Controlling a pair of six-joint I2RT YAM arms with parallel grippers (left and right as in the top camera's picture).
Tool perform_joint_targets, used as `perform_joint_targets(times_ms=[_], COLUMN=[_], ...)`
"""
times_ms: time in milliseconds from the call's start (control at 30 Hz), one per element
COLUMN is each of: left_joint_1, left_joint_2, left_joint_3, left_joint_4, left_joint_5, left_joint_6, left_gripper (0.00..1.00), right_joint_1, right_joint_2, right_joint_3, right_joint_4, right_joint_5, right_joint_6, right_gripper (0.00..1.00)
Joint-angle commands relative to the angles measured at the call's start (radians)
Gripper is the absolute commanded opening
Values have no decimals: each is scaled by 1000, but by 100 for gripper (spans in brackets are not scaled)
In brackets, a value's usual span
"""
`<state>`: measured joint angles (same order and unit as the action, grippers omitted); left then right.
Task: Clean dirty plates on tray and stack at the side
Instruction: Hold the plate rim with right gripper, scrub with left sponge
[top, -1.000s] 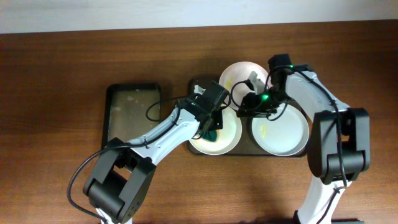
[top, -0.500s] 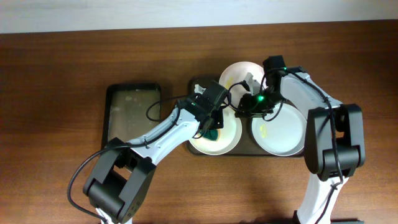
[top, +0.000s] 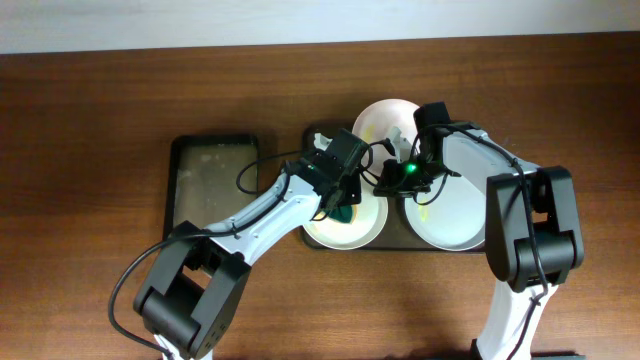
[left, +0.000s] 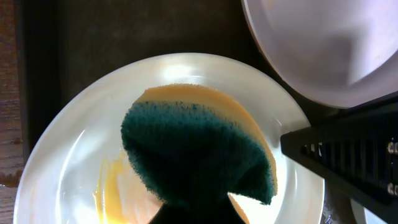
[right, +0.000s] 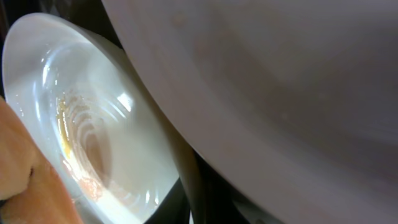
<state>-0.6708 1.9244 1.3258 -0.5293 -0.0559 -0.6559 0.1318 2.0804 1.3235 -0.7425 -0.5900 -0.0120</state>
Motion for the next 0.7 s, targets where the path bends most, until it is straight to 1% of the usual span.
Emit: perform_joint_targets(times_ms=[0, 67, 100, 167, 367, 433, 500, 533, 600, 667], left_joint_1=[1, -1, -1, -1, 0, 0, 0, 0, 0, 0], left_joint_2=[28, 55, 72, 103, 129, 129, 129, 129, 129, 128], left_joint_3=[2, 2, 2, 2, 2, 2, 2, 3, 3, 5], left_joint_4=[30, 56, 64, 82, 64, 55, 21, -1, -57, -95], left_joint_5=[37, 77, 100, 124, 111, 69, -21, -72, -200, -281], left_joint_6=[-11, -38, -64, -78, -76, -14, 68, 84, 86, 86], left_gripper=[0, 0, 0, 0, 0, 0, 0, 0, 0, 0], right_joint_1=[13, 13, 13, 13, 13, 13, 12, 12, 12, 12], right_joint_2=[8, 8, 8, 8, 8, 8, 8, 8, 8, 8], right_joint_3=[-31, -31, -31, -31, -31, -31, -31, -31, -29, -22], right_joint_4=[-7, -9, -8, -12, -17, -21, -24, -24, -25, -28], right_joint_5=[21, 21, 21, 22, 23, 26, 26, 26, 26, 27], right_joint_6=[22, 29, 29, 29, 29, 29, 29, 29, 29, 28], right_gripper=[14, 9, 8, 9, 9, 8, 6, 4, 4, 4])
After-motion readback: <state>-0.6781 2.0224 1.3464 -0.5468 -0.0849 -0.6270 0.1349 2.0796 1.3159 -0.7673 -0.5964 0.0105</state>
